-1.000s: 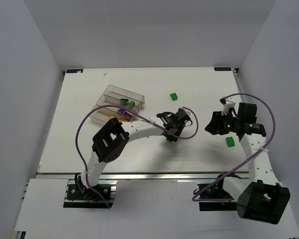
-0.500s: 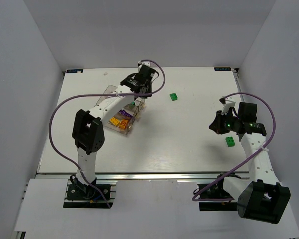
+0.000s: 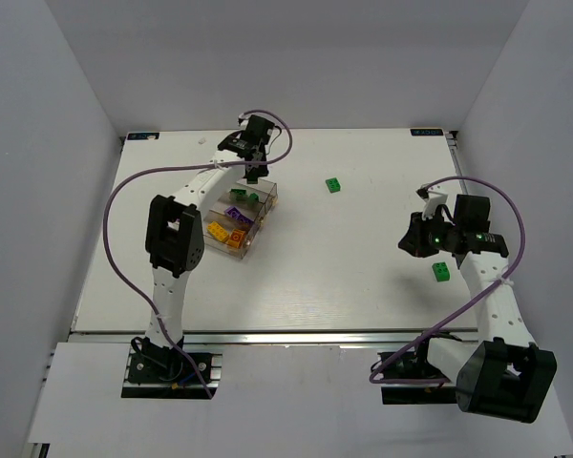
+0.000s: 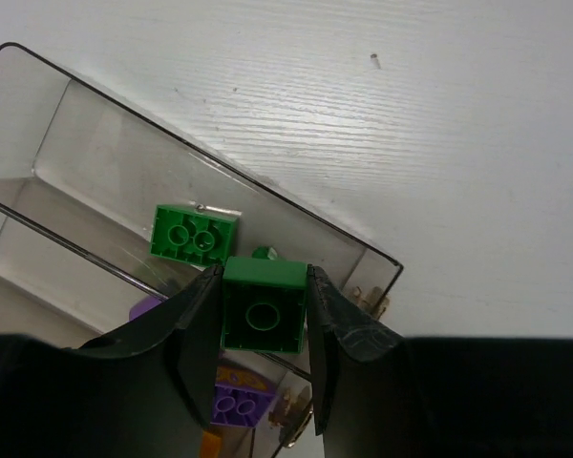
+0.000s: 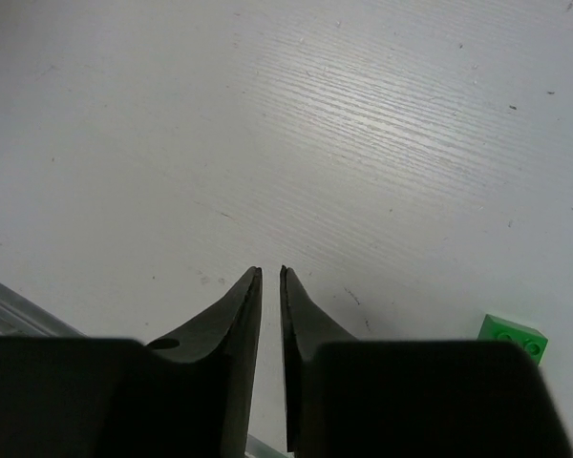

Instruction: Sort the legos into containers by color

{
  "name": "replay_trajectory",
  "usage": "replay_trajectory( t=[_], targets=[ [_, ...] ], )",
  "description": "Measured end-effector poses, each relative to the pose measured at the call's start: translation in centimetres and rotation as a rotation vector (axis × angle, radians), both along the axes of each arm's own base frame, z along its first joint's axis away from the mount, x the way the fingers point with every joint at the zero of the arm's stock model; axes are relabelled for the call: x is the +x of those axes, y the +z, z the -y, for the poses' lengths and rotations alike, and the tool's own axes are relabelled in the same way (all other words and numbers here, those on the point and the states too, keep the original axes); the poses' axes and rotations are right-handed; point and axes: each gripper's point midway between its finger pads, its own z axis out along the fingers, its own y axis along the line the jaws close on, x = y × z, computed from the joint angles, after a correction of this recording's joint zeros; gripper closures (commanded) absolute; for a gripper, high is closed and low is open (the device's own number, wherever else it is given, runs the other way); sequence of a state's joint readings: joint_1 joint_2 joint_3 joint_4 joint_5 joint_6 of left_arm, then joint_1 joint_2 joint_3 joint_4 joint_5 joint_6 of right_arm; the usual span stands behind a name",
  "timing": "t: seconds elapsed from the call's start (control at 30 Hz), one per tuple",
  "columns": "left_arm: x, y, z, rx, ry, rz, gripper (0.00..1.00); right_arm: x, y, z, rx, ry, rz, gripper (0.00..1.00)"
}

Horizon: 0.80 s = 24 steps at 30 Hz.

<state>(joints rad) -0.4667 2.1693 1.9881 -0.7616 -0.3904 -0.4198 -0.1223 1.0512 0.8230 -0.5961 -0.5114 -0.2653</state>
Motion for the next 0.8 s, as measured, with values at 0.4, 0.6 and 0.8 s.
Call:
replay_trajectory(
  t=[0.4,0.6,0.8],
  targets=[
    [0.2,-0.9,-0.6,-0.044,-0.006,-0.033,0.26,1.0,0.4,0.4,-0.027,0.012,0.004,0.49],
    [-0.5,-1.7,-0.6,-0.077,-0.006,-0.054,0.69,2.2,1.4,1.7,-0.089,-0.033,0.027,0.45],
    [-5.8,1.0,0.1,-0.236,-0.121,-0.04,0.61,2.1,-1.2,5.3,-0.244,-0.161,-0.101,0.47]
  ],
)
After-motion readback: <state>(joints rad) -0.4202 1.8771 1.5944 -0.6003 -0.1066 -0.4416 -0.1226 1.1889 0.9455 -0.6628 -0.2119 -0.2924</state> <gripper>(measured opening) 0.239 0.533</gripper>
